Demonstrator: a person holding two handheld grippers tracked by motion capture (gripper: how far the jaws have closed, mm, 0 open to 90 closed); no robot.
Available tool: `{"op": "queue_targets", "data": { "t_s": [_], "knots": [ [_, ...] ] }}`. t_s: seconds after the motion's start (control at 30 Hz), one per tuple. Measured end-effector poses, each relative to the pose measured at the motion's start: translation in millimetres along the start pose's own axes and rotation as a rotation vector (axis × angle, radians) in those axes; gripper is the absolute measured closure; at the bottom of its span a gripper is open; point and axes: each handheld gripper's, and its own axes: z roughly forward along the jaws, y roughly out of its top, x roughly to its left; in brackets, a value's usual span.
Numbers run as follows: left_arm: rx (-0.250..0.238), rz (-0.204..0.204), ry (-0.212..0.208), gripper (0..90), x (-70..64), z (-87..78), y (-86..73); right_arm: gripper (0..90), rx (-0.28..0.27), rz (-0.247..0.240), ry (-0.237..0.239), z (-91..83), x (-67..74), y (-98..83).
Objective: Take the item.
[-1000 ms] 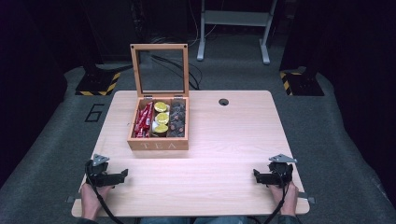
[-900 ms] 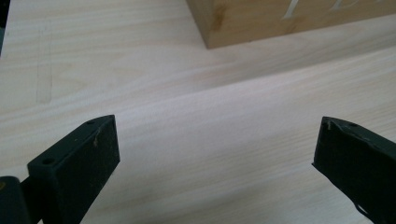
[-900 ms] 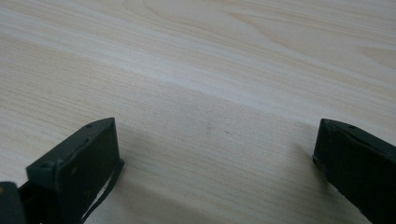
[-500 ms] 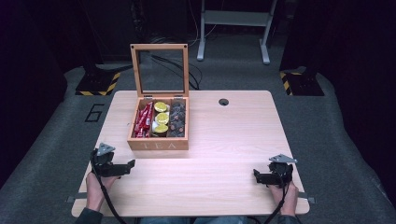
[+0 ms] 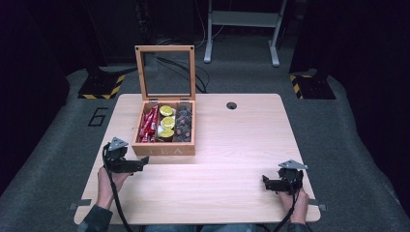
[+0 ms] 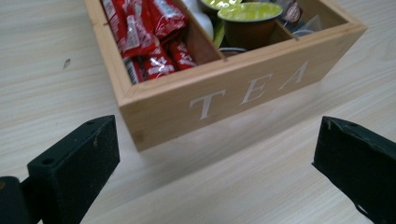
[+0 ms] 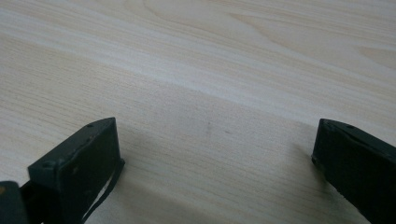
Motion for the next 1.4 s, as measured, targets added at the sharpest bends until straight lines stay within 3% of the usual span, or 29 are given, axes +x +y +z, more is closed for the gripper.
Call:
{"op": "queue_targets", "data": {
  "t_s": [0.6,0.93,1.4],
  "knots": [
    [0.005,0.069,-0.073,0.0,-20.2,28.1,40.5,0.5,0.0,-0.006,0.001,-0.2,-0.1,-0.3],
    [-0.006,0.084,-0.108,1.0,-20.0,38.9,61.0,0.6,-0.001,-0.007,0.002,-0.2,-0.1,-0.3],
    [0.014,0.058,-0.137,3.8,-13.4,67.2,82.6,0.8,-0.001,-0.008,0.004,-0.3,-0.2,-0.4]
  ]
}}
